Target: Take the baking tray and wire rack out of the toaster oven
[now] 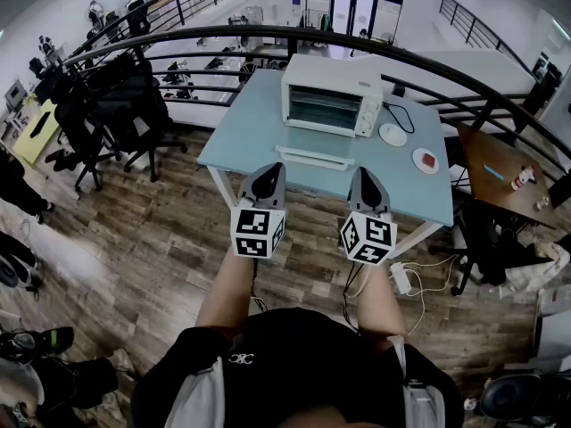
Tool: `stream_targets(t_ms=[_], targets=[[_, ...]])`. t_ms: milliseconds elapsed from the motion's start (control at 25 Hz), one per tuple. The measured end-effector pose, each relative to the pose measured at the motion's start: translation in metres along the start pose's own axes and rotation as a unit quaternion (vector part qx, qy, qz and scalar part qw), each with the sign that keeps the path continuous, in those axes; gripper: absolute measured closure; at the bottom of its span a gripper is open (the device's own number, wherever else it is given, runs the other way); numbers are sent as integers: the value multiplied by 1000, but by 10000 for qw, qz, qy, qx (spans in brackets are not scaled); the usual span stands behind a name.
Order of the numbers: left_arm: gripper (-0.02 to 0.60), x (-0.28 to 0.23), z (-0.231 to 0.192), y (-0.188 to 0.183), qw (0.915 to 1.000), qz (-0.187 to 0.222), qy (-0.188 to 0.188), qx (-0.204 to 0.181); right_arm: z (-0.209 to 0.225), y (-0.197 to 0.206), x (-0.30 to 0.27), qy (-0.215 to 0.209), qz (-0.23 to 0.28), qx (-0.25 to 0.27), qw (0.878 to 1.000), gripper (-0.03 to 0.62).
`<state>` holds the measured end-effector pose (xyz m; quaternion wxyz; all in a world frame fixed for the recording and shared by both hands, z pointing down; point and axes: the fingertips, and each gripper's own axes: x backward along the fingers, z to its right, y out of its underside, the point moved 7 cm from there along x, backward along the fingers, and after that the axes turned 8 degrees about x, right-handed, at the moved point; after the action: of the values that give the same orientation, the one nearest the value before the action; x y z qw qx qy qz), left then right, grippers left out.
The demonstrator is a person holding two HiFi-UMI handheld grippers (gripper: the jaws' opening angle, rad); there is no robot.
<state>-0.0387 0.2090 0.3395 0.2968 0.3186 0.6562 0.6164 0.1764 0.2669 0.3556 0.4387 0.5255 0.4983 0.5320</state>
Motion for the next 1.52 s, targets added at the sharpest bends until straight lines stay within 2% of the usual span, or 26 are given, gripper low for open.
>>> stream_targets(t_ms=[280,480,840,1120,1320,1520], targets=[[572,-7,10,17,9999,-19,-112,72,13,12,-3,29,-20,77,10000,592],[572,-12,17,29,9998,-109,-173,54,17,17,-5,-124,-73,9,9999,592],[572,-52,16,34,9999,6,-102,70,32,26,-35,-90,-14,53,9999,592],[572,-100,-7,34,9999,71,21,147,37,35,-84,-57,7,76,10000,592],[572,-150,-31,33,9999,82,95,-26,44,49,-140,1,-51,-33,10000,592],[572,-204,-68,26,9997,16,240,104,38,54,-201,74,-120,-26,9999,592]])
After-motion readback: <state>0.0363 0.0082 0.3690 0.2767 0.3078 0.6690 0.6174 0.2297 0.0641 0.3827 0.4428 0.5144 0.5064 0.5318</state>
